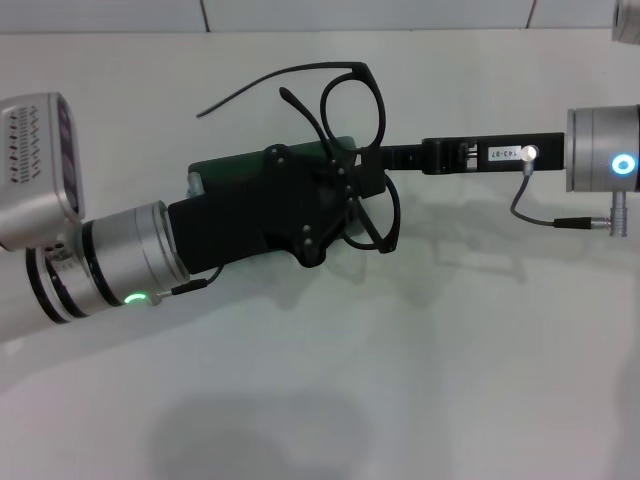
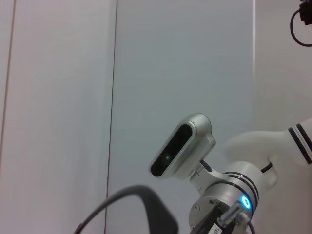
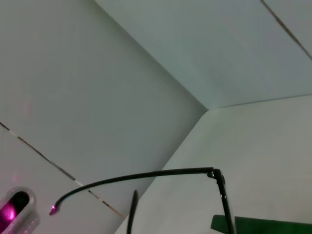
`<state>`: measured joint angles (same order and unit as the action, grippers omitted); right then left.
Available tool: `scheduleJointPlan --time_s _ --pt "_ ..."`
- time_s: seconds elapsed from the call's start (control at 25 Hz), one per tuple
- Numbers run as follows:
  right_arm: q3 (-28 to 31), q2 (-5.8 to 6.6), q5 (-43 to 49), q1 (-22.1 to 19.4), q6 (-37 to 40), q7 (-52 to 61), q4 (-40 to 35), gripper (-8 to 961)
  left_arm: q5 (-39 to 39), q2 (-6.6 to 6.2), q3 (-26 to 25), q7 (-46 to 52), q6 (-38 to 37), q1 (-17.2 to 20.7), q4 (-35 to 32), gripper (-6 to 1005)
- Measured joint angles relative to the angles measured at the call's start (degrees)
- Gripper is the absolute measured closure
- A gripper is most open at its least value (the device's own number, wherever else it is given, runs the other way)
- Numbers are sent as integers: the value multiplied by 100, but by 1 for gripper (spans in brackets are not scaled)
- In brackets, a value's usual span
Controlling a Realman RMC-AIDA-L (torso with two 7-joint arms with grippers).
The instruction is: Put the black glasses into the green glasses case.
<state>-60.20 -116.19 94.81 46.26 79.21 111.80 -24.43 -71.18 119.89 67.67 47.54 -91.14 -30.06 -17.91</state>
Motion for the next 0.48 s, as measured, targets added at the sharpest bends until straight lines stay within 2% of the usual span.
scheduleJointPlan --time_s 0.48 --pt "-93 0 -135 15 295 -69 0 882 0 0 0 28 -46 0 -19 982"
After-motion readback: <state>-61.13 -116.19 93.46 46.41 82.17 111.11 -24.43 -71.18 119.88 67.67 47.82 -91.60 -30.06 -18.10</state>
